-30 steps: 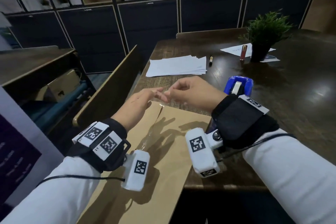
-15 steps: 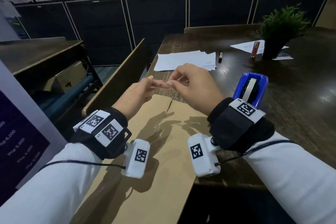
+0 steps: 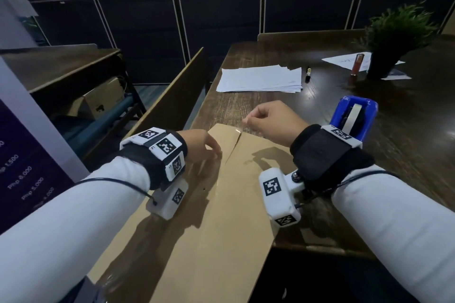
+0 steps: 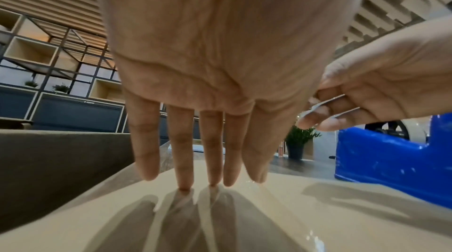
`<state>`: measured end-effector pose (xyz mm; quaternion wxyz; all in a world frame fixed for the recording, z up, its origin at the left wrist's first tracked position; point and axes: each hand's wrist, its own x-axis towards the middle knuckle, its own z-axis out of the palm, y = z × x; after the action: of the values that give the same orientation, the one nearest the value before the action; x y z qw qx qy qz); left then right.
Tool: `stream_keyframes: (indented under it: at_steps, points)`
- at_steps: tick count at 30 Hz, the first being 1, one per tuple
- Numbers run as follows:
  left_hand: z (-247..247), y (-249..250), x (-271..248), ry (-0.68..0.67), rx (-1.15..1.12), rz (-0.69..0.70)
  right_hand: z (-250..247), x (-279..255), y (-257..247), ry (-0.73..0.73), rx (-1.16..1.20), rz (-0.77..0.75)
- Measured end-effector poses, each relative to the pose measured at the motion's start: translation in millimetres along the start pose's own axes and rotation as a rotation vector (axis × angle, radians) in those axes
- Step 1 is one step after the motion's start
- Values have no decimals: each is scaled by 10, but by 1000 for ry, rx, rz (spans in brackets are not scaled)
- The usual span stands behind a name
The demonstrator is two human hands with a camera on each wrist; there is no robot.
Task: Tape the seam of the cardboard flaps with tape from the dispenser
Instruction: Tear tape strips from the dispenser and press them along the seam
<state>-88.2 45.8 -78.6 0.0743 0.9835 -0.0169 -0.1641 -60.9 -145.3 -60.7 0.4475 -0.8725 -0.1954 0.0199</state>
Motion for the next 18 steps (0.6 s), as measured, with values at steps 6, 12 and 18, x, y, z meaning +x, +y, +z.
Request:
stream_keyframes:
  at_steps: [6,12,18]
  points:
    - [32,-48,-5,-53,128,29,121,67,86,-108,65,121]
    - [73,-150,-84,-70,102,55,253,97,134,-193,65,213]
    - [94,-132,-156,-23,27,59,345,39,93,-273,62,278]
